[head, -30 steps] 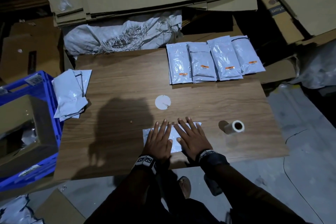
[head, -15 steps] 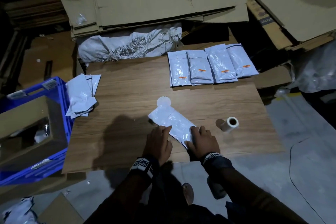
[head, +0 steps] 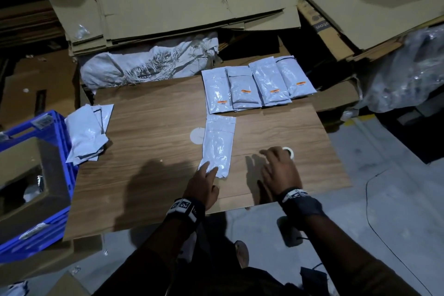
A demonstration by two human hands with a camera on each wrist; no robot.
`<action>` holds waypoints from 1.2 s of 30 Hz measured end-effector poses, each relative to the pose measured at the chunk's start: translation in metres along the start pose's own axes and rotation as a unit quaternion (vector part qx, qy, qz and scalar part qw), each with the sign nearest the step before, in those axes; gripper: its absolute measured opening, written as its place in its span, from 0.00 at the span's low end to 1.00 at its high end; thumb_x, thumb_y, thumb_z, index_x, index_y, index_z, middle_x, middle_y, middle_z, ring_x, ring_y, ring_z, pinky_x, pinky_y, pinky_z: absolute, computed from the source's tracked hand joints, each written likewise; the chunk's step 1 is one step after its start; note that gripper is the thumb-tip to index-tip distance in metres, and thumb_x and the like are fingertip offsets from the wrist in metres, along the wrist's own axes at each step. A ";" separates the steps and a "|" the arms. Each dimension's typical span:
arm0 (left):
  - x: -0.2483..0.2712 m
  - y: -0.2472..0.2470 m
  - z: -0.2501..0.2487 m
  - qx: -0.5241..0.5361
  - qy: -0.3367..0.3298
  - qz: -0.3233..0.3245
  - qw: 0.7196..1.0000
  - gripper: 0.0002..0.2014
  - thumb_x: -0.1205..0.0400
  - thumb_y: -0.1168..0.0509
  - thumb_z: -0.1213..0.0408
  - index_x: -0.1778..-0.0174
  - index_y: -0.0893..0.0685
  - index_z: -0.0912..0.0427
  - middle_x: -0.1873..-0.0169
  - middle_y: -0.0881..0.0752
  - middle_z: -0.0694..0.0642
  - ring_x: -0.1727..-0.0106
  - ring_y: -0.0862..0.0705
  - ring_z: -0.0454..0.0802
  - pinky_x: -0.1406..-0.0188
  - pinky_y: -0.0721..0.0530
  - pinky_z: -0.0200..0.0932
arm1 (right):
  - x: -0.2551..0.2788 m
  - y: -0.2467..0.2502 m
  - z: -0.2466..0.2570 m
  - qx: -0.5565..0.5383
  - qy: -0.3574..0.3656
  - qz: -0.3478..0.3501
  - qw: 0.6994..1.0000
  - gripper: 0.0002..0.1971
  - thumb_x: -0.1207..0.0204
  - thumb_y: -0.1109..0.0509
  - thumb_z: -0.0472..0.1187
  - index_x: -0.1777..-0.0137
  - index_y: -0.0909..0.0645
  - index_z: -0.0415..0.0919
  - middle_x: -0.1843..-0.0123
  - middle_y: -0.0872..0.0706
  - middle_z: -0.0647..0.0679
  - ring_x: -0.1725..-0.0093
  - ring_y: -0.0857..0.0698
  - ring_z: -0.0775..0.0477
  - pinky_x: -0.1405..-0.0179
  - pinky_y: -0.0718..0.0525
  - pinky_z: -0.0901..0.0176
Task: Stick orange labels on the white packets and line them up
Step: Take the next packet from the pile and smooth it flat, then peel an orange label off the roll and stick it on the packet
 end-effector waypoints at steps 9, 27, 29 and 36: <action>-0.020 0.003 -0.060 0.083 -0.035 -0.014 0.996 0.30 0.21 0.36 0.56 0.21 0.23 0.58 0.20 0.29 0.60 0.22 0.25 0.59 0.23 0.24 0.54 | -0.022 0.006 -0.080 -0.027 -0.080 0.127 0.988 0.33 0.23 0.23 0.38 0.18 0.25 0.47 0.22 0.25 0.40 0.27 0.22 0.35 0.29 0.19 0.42; -0.063 0.058 -0.125 0.373 -0.006 0.002 0.928 0.29 0.24 0.19 0.57 0.27 0.18 0.51 0.41 0.12 0.51 0.38 0.13 0.47 0.36 0.15 0.45 | -0.044 0.046 -0.012 -0.429 -0.128 0.028 0.894 0.23 0.33 0.13 0.51 0.40 0.11 0.45 0.55 0.10 0.31 0.59 0.11 0.43 0.55 0.07 0.45; -0.060 0.059 -0.118 0.402 0.002 0.003 0.916 0.29 0.27 0.19 0.51 0.30 0.17 0.48 0.42 0.11 0.52 0.39 0.13 0.50 0.35 0.14 0.51 | -0.044 0.046 -0.008 -0.453 -0.131 0.034 0.881 0.24 0.32 0.14 0.50 0.37 0.13 0.44 0.57 0.12 0.32 0.59 0.11 0.43 0.54 0.08 0.45; -0.050 0.064 -0.111 0.487 0.032 0.013 0.873 0.28 0.22 0.24 0.56 0.26 0.19 0.58 0.35 0.12 0.58 0.33 0.14 0.53 0.26 0.19 0.55 | -0.036 0.066 0.012 -0.421 -0.091 -0.006 0.903 0.19 0.23 0.27 0.24 0.36 0.17 0.43 0.47 0.13 0.40 0.59 0.10 0.44 0.54 0.07 0.48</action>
Point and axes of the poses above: each hand's wrist, its own x-axis away from the middle knuckle, its own y-axis out of the back of the hand, z = x × y, the point moved 7 cm from there along -x, towards the middle knuckle
